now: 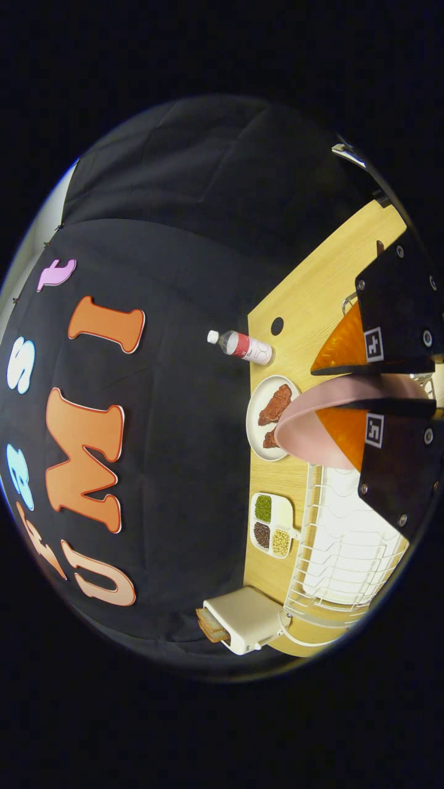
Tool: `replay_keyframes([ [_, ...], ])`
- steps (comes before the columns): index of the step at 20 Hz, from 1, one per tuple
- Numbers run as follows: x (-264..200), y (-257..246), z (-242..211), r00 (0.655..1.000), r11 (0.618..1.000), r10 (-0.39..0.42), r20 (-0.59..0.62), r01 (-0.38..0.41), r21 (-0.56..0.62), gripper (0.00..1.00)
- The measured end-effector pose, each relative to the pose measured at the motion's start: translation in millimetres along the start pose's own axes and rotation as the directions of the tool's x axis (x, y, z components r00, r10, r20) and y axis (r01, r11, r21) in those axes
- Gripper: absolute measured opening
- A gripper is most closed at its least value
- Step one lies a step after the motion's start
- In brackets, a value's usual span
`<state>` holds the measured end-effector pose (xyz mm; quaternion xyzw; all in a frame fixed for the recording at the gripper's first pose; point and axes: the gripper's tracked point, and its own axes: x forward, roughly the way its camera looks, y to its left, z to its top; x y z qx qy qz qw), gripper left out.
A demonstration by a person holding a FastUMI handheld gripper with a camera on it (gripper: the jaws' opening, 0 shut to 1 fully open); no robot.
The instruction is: Take the plate from the dish rack, then take the spoon from the basket and place it into the plate.
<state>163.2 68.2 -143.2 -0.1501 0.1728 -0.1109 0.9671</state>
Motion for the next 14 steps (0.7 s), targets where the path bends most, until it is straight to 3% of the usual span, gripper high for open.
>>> replay_keyframes([
  [5, 0, -1, 1, 1.0, 1.0, -0.018, 0.011, 0.018, -0.005, 0.16],
  [14, -8, 2, 15, 0.996, 0.985, -0.074, 0.055, 0.082, -0.151, 0.15],
])
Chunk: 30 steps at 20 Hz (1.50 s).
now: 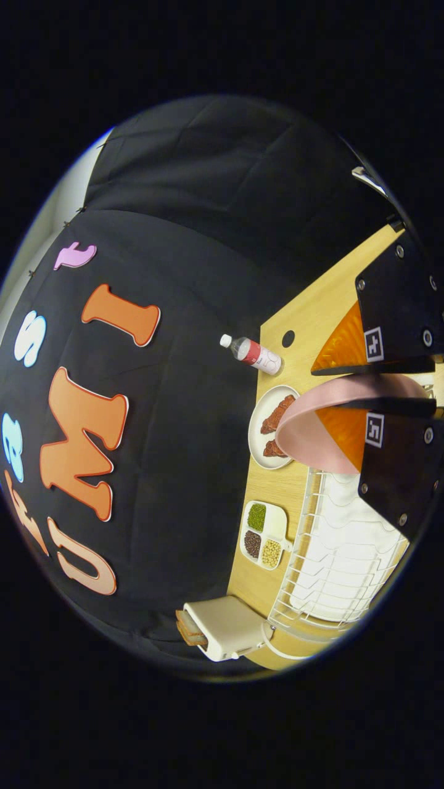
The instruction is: Take the plate from the dish rack, then take the spoon from the basket and place it into the plate.
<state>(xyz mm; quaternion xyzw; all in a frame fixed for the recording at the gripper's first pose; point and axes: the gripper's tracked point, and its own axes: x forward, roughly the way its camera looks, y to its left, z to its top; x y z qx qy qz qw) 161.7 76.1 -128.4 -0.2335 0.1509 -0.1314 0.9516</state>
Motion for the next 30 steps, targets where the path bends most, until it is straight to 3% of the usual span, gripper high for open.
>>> replay_keyframes([
  [4, -10, 3, 12, 1.0, 0.999, -0.004, 0.028, 0.005, -0.032, 0.16],
  [10, -48, -2, 11, 0.998, 0.991, 0.06, -0.006, -0.058, 0.123, 0.16],
  [18, -127, 6, -17, 0.979, 0.936, 0.2, -0.027, -0.183, 0.301, 0.16],
  [30, -196, 49, -121, 0.917, 0.816, 0.384, -0.102, -0.286, 0.501, 0.16],
])
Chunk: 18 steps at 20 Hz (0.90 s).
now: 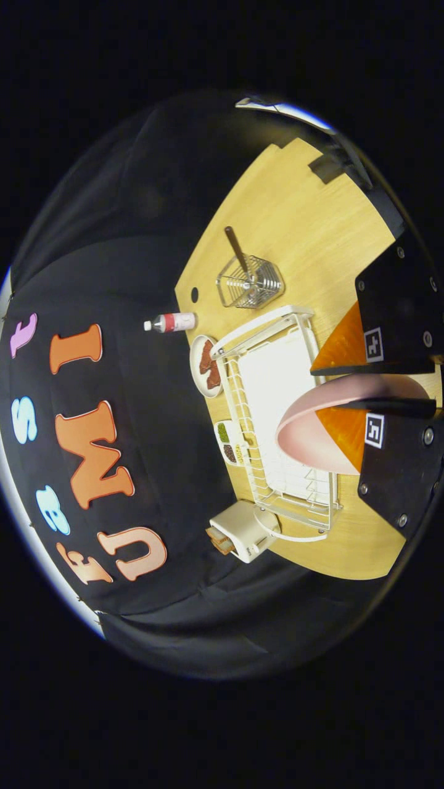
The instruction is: Take the plate from the dish rack, then take the spoon from the basket and place it into the plate.
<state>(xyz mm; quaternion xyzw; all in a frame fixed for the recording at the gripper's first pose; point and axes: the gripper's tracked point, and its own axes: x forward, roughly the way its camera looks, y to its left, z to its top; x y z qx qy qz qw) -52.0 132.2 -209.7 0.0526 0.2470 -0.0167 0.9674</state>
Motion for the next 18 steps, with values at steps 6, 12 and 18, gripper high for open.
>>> replay_keyframes([
  [6, 6, -6, -47, 0.998, 0.993, 0.043, -0.052, -0.037, 0.115, 0.16],
  [12, 20, -10, -83, 0.992, 0.976, 0.072, -0.103, -0.048, 0.211, 0.16],
  [18, 44, -14, -90, 0.988, 0.966, 0.108, -0.11, -0.078, 0.245, 0.16],
])
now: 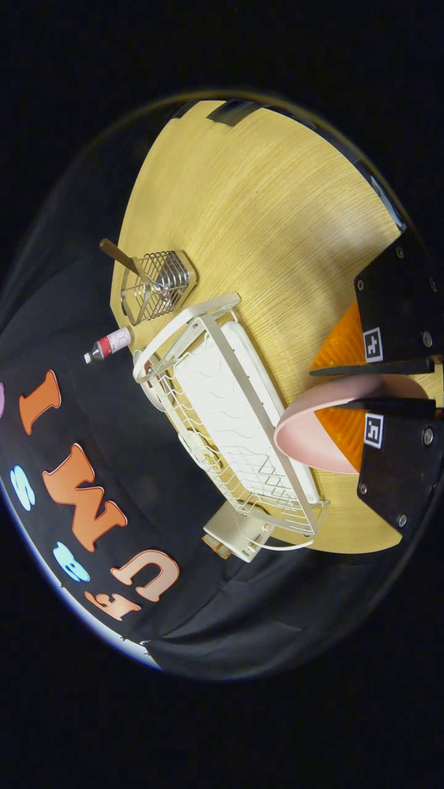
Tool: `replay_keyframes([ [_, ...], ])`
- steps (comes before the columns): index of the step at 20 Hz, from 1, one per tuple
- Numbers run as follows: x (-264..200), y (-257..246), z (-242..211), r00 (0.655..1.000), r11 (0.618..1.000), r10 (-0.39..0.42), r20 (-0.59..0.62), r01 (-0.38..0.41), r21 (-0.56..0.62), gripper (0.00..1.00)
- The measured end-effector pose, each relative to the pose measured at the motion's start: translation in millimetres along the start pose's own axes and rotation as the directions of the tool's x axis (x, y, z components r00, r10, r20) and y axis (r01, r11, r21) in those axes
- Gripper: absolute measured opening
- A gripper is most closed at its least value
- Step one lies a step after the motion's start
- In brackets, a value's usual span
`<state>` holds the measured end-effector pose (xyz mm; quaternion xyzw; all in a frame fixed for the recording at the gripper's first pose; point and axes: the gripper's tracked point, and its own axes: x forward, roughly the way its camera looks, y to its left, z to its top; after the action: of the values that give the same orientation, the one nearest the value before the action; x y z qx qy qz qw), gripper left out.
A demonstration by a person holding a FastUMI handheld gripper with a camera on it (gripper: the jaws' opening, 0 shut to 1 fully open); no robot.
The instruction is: Take the plate from the dish rack, then take the spoon from the basket and place it into the plate.
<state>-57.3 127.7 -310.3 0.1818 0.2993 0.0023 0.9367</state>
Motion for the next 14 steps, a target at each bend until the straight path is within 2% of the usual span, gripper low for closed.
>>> replay_keyframes([
  [4, 11, -1, -5, 0.999, 1.0, 0.03, -0.021, -0.03, -0.006, 0.16],
  [11, 15, -12, -17, 0.995, 0.997, 0.047, -0.085, -0.041, 0.062, 0.16],
  [14, 15, -16, -13, 0.995, 0.998, 0.042, -0.088, -0.037, 0.055, 0.2],
])
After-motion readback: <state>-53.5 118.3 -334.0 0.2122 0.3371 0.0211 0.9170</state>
